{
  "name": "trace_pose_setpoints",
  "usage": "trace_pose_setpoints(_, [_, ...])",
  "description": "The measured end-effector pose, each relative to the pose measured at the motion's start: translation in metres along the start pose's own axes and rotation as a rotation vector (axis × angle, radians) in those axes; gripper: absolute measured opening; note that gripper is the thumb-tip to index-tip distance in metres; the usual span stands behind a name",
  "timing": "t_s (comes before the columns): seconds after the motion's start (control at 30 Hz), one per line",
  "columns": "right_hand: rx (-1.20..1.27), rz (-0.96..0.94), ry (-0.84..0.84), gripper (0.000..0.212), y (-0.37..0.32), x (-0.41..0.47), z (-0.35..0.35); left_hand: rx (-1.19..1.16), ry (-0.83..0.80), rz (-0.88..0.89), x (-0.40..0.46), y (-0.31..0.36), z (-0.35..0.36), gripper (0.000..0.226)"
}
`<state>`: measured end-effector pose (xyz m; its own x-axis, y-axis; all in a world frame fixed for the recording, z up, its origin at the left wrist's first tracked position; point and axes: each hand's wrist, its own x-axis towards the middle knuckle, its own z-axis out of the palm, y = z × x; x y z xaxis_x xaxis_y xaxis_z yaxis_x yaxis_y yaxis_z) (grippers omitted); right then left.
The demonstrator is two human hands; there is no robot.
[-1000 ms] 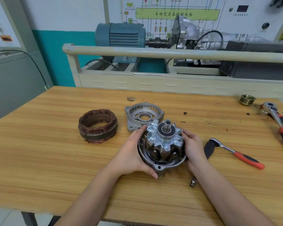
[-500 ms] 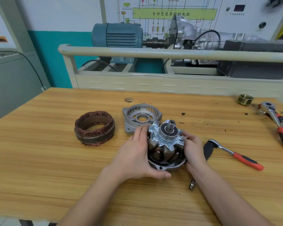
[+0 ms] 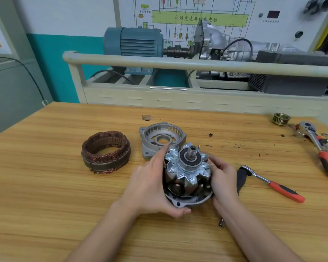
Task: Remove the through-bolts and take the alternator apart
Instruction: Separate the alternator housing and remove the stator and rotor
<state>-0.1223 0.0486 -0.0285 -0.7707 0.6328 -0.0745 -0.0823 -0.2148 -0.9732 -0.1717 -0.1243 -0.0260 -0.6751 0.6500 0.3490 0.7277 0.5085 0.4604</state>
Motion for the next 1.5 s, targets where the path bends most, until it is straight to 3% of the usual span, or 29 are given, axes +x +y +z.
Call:
trace_pose_setpoints(0.37, [-0.005, 0.002, 0.039, 0.017, 0.01, 0.008, 0.003, -0.058, -0.015, 0.012, 0.004, -0.004, 0.0, 0.122])
trace_pose_setpoints(0.7, [-0.083, 0.0, -0.011, 0.027, 0.006, 0.012, 0.002, -0.122, -0.031, -0.031, 0.002, -0.012, 0.005, 0.136])
trace_pose_setpoints(0.83, [-0.16, 0.034, -0.083, 0.028, 0.004, 0.015, -0.001, -0.174, 0.014, -0.074, 0.005, -0.013, 0.005, 0.134])
trace_pose_setpoints(1.0, [-0.23, 0.066, -0.215, 0.039, 0.0, 0.018, -0.007, -0.036, 0.047, -0.097, 0.007, -0.012, 0.004, 0.125])
trace_pose_setpoints(1.1, [-0.228, 0.05, -0.221, 0.048, 0.001, 0.017, -0.007, -0.146, -0.022, -0.127, 0.006, -0.014, 0.0, 0.127])
trace_pose_setpoints(1.17, [-0.236, 0.049, -0.197, 0.038, 0.003, 0.018, -0.005, -0.231, -0.01, -0.161, 0.006, -0.013, 0.001, 0.125])
trace_pose_setpoints(1.23, [-0.234, 0.06, -0.184, 0.032, 0.002, 0.02, -0.004, -0.329, 0.092, -0.306, 0.007, -0.006, 0.006, 0.116])
trace_pose_setpoints(1.33, [-0.216, 0.067, -0.201, 0.033, 0.002, 0.021, -0.003, -0.368, 0.314, -0.553, 0.015, 0.004, 0.018, 0.078])
trace_pose_setpoints(1.4, [-0.212, 0.076, -0.209, 0.035, 0.001, 0.022, -0.003, -0.265, 0.358, -0.618, 0.022, 0.006, 0.021, 0.05])
trace_pose_setpoints(1.5, [-0.194, 0.109, -0.215, 0.035, 0.002, 0.025, -0.003, -0.201, 0.352, -0.638, 0.023, 0.0, 0.022, 0.034])
